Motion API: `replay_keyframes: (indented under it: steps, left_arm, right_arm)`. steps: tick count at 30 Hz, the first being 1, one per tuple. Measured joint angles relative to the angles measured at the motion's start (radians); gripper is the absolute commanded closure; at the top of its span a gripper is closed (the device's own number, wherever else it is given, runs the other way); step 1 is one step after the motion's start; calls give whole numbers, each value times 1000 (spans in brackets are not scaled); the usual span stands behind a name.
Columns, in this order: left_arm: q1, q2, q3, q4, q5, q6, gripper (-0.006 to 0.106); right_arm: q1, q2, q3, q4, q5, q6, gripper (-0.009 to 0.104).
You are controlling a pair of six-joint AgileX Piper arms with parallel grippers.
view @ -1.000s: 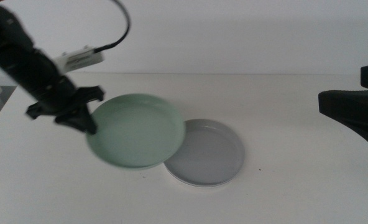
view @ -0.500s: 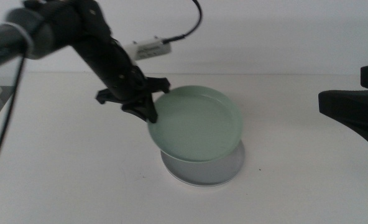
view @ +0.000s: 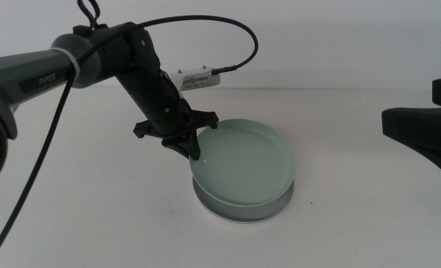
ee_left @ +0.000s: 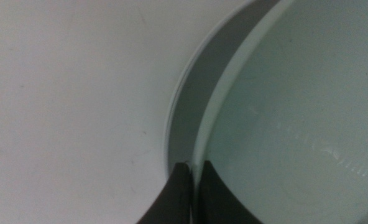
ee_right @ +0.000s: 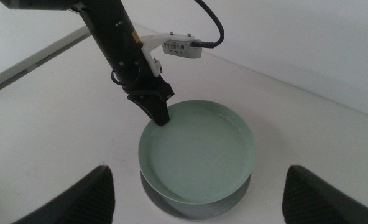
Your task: Stack the three bowls on top of each other.
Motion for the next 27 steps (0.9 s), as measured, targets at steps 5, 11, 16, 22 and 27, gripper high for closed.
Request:
replay_keyframes:
  steps: [5,11,16,22,27]
  left_arm:
    - [-4,13,0,0,-11,-6,102]
    - [-7,15,0,-2,-29,-8,102]
    - [-8,17,0,-2,-43,-10,102]
    - [-10,17,0,-2,-49,-3,100]
    - [-10,17,0,8,-49,1,89]
  right_arm:
    - [0,0,0,0,0,0,2]
    - [0,0,0,0,0,0,2]
    - [0,0,0,0,0,0,2]
    - [0,0,0,0,0,0,2]
    - [0,0,0,0,0,0,2]
